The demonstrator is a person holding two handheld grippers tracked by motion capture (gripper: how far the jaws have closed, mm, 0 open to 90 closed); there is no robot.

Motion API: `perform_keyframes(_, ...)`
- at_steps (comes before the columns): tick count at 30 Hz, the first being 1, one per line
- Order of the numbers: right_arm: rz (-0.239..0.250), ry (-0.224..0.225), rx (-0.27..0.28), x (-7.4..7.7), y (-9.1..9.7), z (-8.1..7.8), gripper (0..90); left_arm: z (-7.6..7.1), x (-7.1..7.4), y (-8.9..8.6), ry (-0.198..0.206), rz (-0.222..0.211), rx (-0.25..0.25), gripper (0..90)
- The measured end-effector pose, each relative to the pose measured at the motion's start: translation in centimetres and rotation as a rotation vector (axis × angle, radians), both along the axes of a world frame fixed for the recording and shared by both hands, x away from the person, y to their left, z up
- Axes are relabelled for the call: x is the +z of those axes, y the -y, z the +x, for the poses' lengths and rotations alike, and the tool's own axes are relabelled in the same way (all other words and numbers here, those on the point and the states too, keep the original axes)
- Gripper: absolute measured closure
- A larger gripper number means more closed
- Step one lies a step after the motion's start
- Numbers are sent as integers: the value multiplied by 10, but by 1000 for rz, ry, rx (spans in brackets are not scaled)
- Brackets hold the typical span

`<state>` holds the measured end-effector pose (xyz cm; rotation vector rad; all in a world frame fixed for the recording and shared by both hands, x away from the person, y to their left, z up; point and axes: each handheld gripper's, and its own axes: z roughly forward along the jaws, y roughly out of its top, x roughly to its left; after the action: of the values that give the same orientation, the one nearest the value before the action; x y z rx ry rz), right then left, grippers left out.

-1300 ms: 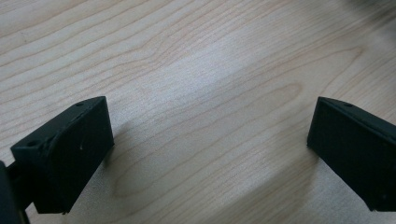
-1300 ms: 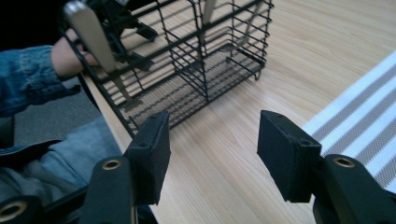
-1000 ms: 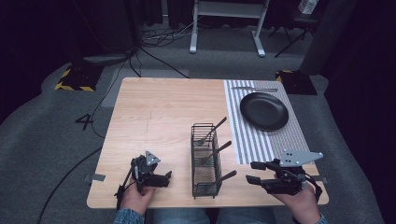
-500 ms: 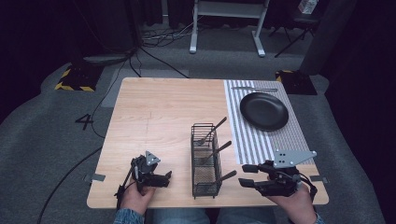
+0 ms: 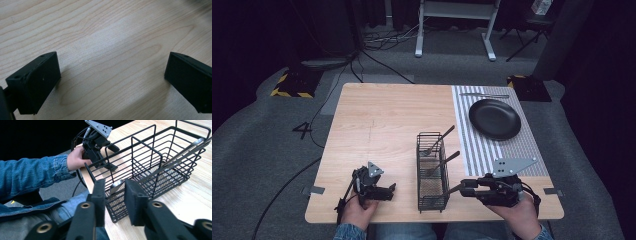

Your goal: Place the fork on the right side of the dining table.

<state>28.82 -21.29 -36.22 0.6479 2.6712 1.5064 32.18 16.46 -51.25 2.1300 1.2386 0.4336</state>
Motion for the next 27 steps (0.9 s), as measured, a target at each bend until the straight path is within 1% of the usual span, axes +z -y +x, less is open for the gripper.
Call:
perform_keyframes(3,-2,-2,-8,1,0,0,777,0,0,0,0,0,0,4)
perform_keyframes(5,-1,-3,-9,1,0,0,778,0,0,0,0,0,0,4)
perform_keyframes(8,2,8,-20,2,-1,-1,792,0,0,0,0,0,0,4)
perform_keyframes(12,13,33,-27,8,-2,-1,858,0,0,0,1,3,-2,4)
perform_keyframes(19,15,30,-26,11,-5,1,865,0,0,0,1,3,-2,4)
perform_keyframes(26,39,30,-41,13,-4,3,871,0,0,0,1,3,-2,5)
perform_keyframes(27,49,29,-49,15,-3,3,871,0,0,0,-1,4,-2,4)
